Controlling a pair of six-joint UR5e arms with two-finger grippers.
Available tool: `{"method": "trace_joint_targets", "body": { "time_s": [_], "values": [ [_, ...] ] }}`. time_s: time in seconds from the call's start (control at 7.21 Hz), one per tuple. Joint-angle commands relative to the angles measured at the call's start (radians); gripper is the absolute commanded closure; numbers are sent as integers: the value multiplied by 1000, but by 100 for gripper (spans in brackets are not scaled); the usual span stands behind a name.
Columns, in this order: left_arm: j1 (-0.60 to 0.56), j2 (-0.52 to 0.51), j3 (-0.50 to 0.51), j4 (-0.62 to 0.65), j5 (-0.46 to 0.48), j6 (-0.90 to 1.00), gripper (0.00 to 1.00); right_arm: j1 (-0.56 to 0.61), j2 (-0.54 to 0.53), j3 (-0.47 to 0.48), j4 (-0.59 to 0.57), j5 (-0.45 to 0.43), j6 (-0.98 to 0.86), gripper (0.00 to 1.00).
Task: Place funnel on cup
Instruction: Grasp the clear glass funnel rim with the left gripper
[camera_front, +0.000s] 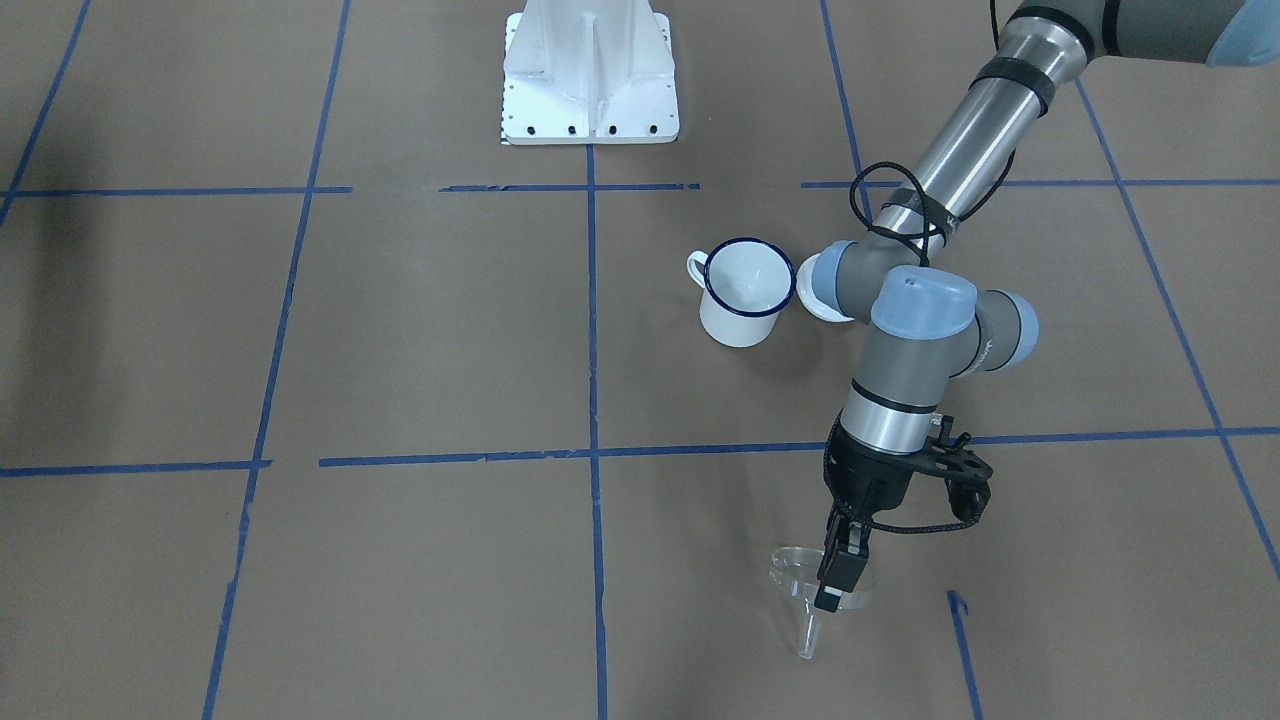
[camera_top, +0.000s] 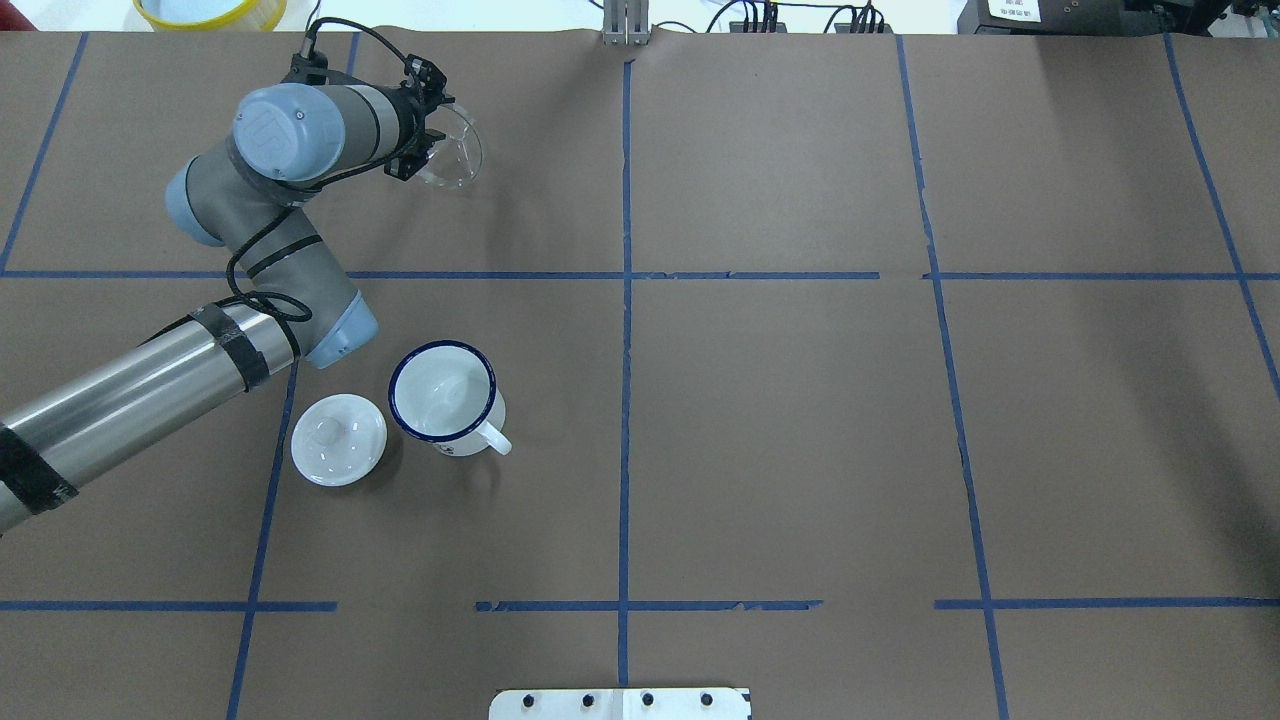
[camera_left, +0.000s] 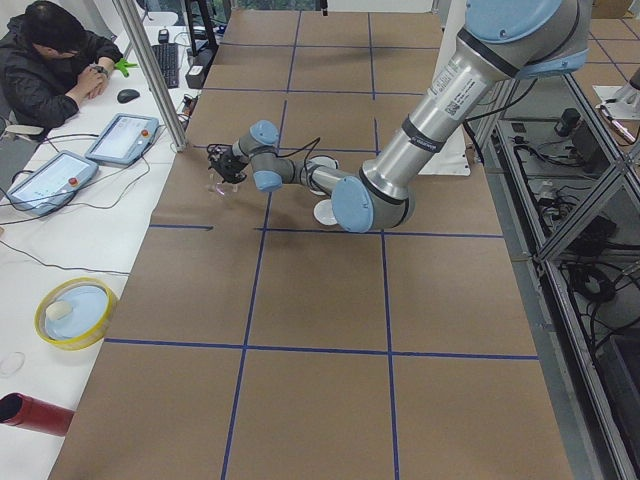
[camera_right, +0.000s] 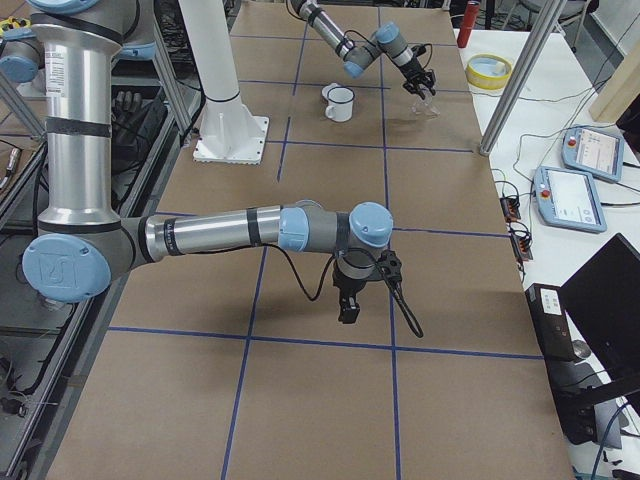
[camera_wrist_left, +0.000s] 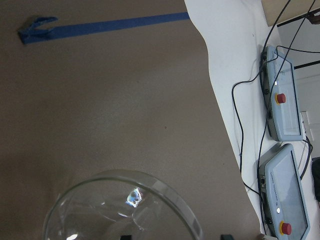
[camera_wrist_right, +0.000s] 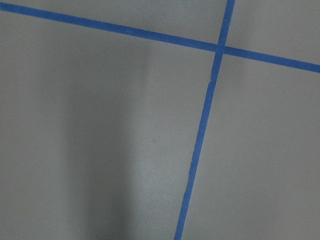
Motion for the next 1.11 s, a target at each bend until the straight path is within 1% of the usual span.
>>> {"method": "trace_joint_targets", "body": {
  "time_s": [0.0, 0.28, 0.69, 0.83, 0.97],
  "values": [
    [-2, 0, -5, -5, 1, 1, 100, 0, 0, 0, 0, 0, 0, 0],
    [-22, 0, -41, -19, 0, 0, 100, 0, 0, 0, 0, 0, 0, 0],
    [-42, 3, -156, -2, -5, 1, 100, 0, 0, 0, 0, 0, 0, 0],
    [-42, 12, -170, 12, -5, 4, 100, 0, 0, 0, 0, 0, 0, 0],
    [-40, 17, -166, 17, -5, 3, 89, 0, 0, 0, 0, 0, 0, 0]
  ]
}}
